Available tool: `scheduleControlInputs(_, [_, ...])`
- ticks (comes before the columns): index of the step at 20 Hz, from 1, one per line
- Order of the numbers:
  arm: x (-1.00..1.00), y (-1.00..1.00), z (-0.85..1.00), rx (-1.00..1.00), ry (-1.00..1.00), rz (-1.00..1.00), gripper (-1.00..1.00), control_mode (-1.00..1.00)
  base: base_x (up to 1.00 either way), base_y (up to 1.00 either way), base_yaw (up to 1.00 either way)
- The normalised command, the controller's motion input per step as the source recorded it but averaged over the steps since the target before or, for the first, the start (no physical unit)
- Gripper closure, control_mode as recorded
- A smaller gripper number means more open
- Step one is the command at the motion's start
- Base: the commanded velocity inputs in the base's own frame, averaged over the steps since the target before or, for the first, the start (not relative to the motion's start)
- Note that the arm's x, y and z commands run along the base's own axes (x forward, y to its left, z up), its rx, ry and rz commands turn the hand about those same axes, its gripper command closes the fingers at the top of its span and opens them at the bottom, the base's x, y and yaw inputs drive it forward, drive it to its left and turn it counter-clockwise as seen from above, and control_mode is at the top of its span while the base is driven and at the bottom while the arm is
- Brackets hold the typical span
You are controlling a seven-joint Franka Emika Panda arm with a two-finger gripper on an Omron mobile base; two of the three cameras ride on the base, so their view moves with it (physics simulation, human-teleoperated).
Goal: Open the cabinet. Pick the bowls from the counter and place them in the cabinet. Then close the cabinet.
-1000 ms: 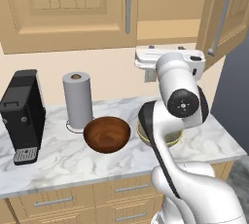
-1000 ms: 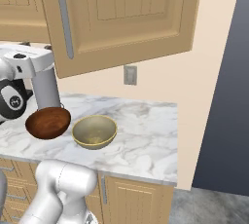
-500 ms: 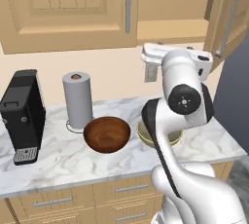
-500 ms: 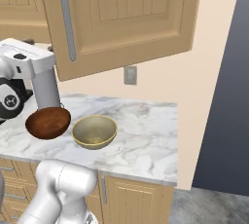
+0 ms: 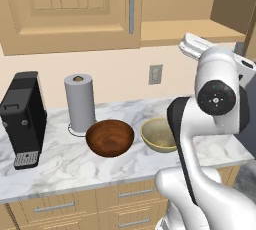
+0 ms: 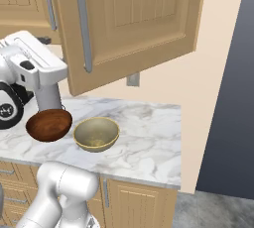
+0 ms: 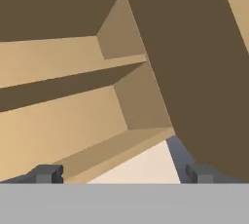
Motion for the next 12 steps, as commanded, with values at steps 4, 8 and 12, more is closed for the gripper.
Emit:
scheduleControlInputs(4, [-0.05,-1.0,-0.12,0.13,-0.1,-0.05,-1.0,-1.0,0.0,0.0,0.0])
scheduleControlInputs(8, [0.0,-0.97,-0.15,0.11,-0.09,-0.01,-1.0,-1.0,0.0,0.0,0.0])
scheduleControlInputs(12, [-0.18,-0.9,-0.01,0.1,-0.12,0.0,-1.0,-1.0,0.0,0.0,0.0])
